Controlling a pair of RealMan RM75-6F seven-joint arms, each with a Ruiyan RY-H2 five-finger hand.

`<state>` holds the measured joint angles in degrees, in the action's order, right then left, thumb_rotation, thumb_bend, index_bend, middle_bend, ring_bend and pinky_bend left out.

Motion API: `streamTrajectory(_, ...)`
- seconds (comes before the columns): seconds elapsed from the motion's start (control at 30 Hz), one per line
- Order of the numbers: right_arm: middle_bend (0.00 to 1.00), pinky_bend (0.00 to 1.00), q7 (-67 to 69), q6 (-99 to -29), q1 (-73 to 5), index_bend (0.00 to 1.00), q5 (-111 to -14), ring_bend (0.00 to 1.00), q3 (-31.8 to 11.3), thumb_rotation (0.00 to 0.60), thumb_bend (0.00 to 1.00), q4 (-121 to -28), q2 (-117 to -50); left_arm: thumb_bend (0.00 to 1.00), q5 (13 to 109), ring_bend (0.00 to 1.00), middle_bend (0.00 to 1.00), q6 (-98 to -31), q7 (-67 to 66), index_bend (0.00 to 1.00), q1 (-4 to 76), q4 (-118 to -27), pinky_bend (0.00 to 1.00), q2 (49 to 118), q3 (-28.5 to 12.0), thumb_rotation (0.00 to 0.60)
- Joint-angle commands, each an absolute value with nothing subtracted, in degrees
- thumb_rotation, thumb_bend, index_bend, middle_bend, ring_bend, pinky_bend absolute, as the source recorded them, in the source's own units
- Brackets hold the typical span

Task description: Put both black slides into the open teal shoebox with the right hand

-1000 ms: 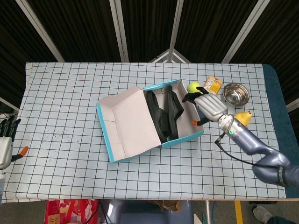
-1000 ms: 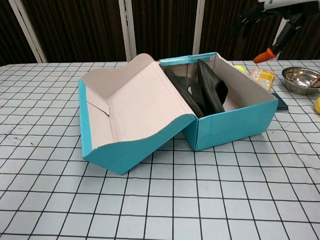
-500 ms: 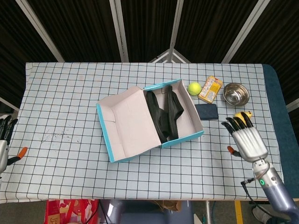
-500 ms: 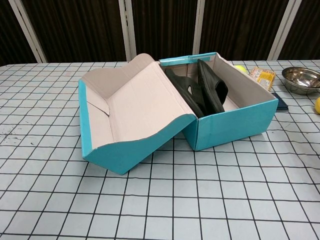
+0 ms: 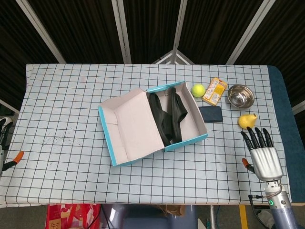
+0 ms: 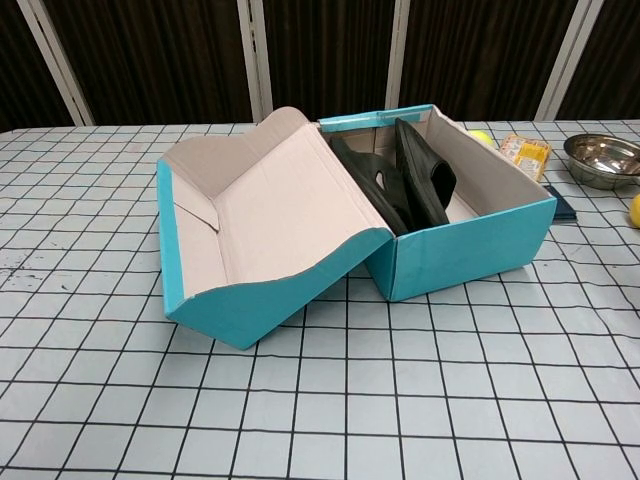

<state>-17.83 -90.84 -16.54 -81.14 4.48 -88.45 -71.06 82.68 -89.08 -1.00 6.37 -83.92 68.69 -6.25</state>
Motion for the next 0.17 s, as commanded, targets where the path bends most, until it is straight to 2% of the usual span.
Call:
streamTrajectory(0.03, 0.08, 0.0, -14.09, -92.95, -13.98, 0.13, -83.11, 0.02, 2.86, 0.6, 0.26, -83.17, -74.04, 0.36, 82.62, 0.0, 0.0, -88.87, -1.03, 0.09, 6.47, -83.85, 0.1, 68.79, -6.34, 0.6)
streamTrajectory(0.17, 0.08, 0.0, -11.67, -92.56, -12.99, 0.13, -83.55, 0.02, 2.11, 0.6, 0.26, -80.77, -74.53, 0.36, 82.78, 0.0, 0.0, -88.63, -1.74, 0.09, 6.6, -83.78, 0.1, 69.08, -6.26, 0.6)
